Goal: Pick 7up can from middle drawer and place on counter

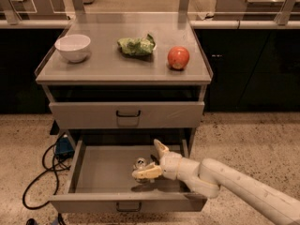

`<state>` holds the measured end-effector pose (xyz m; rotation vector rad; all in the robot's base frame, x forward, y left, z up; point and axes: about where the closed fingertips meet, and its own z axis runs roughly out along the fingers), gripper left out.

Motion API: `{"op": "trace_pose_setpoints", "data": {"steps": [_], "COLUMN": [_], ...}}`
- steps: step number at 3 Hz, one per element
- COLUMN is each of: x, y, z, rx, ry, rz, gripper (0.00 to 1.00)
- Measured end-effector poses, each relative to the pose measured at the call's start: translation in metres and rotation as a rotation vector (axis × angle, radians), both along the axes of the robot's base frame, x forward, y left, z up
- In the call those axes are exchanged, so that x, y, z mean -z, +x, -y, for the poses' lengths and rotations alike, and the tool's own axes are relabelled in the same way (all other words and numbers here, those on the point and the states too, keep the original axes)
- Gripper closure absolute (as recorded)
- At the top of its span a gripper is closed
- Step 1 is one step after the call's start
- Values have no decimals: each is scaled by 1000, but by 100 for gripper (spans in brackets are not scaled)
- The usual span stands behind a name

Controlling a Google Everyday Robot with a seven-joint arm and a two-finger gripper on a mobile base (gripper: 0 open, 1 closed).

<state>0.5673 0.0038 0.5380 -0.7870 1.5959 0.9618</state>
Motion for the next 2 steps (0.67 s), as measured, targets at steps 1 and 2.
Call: {"op": "trace_pose_setpoints", "data": {"steps": [1, 2], "x": [27, 29], "y": [-10, -10], "z": [-10, -10], "rx": [0, 4], "ry": [-67, -72], "rz": [0, -1], "gripper": [0, 0]}}
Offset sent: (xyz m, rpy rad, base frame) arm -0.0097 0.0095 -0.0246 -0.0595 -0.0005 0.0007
